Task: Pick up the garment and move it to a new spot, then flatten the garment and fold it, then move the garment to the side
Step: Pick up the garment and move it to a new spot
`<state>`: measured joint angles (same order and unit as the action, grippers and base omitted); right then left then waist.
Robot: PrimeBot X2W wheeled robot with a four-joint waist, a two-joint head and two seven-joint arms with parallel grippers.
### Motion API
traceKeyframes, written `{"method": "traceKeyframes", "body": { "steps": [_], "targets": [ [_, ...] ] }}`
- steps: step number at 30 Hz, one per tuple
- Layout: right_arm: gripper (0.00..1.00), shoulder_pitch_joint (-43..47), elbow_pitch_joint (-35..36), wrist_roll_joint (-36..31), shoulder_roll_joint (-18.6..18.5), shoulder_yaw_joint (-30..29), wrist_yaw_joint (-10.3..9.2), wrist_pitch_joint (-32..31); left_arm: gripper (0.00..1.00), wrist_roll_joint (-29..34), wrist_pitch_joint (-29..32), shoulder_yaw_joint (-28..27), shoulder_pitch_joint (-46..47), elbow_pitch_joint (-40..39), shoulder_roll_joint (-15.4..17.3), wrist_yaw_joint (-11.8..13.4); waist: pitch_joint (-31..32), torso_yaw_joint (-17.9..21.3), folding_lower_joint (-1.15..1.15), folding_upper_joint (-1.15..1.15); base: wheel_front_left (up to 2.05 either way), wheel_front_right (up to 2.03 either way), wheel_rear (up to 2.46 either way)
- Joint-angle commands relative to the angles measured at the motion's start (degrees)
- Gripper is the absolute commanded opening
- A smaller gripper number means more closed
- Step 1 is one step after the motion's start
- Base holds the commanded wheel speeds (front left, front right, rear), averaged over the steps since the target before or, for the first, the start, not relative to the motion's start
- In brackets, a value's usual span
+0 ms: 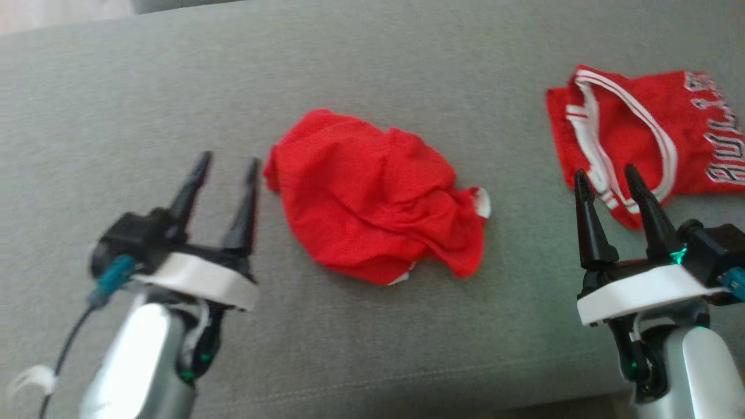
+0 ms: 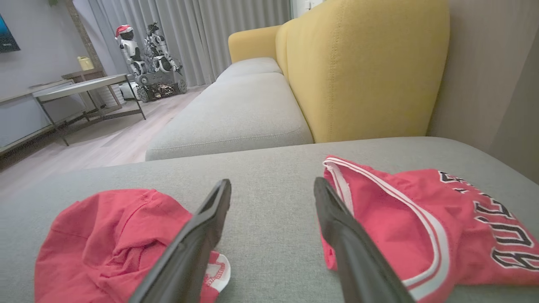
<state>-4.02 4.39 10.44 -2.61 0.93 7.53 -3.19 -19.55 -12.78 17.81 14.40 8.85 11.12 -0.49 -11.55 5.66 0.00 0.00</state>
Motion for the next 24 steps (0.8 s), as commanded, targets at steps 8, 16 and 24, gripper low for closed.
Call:
{"method": "traceKeyframes", "body": {
  "steps": [8, 16, 24],
  "targets": [
    [1.0, -0.05, 1.85, -1.4, -0.27, 0.32, -0.04, -1.3, 1.0, -2.02, -0.57, -6.81, -3.33, -2.81, 4.97, 2.03, 3.18, -5.5, 0.0, 0.0, 0.0, 0.0, 0.0],
    [1.0, 2.05, 1.53, -1.88, -0.27, -0.49, -0.04, -2.06, 1.0, -2.44, 0.39, -7.29, -8.73, -5.01, 6.23, 3.27, 5.73, -6.99, 0.0, 0.0, 0.0, 0.0, 0.0],
    [1.0, 5.26, 2.66, -2.0, -0.27, -0.98, -0.04, -3.04, 1.0, -2.22, 1.56, -6.14, -12.32, -6.83, 6.43, 4.09, 8.51, -6.46, 0.0, 0.0, 0.0, 0.0, 0.0]
  ]
}}
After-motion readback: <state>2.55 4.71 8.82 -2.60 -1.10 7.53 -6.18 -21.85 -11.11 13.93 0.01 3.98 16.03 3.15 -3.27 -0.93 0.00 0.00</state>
